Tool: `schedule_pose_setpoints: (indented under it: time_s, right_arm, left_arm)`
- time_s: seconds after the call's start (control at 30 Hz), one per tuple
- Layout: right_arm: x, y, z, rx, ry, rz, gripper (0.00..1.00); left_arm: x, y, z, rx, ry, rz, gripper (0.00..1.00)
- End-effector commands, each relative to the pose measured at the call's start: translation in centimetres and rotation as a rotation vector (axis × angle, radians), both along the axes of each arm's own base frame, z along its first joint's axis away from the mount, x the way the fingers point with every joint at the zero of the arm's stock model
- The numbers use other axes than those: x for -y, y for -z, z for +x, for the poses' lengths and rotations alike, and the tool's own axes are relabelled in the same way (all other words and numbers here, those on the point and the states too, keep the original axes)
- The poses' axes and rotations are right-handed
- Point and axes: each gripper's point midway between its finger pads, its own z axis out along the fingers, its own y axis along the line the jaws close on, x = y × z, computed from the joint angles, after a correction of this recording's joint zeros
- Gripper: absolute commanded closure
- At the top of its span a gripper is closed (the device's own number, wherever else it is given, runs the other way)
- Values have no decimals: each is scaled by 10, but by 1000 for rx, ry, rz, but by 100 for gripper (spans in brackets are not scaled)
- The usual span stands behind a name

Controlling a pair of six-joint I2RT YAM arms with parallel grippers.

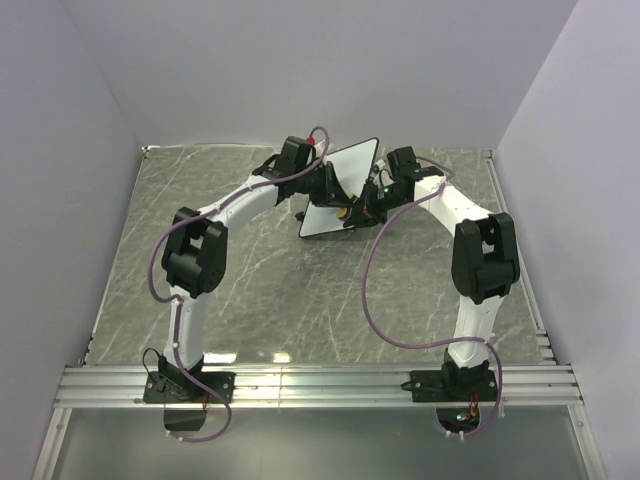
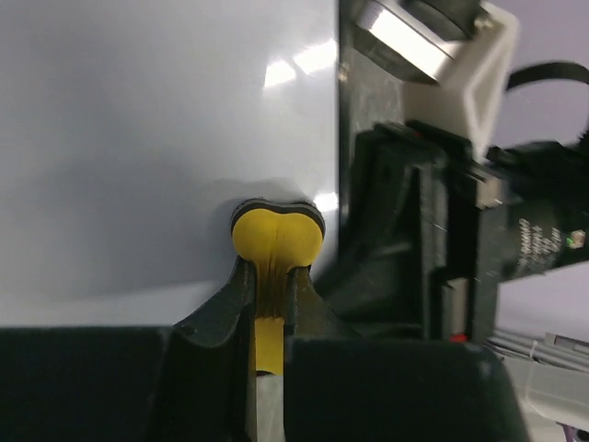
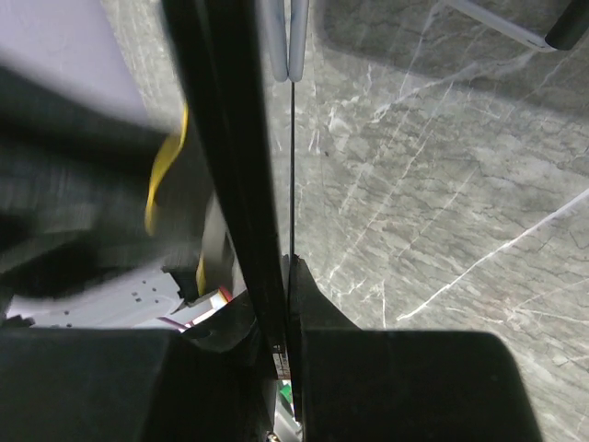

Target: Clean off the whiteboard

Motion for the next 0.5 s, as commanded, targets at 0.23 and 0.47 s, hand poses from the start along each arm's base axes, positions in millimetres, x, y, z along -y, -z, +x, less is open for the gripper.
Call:
schedule_pose_setpoints:
  time_s: [0.23,0.47]
  right_arm:
    - [-3,18,14,34,28,-72,100]
    - [-8,11,21,30,39,-52,100]
  left_arm:
    - [-127,-42,44,85,-344,283,100]
    - [-229,32,28,-18,-508,577,100]
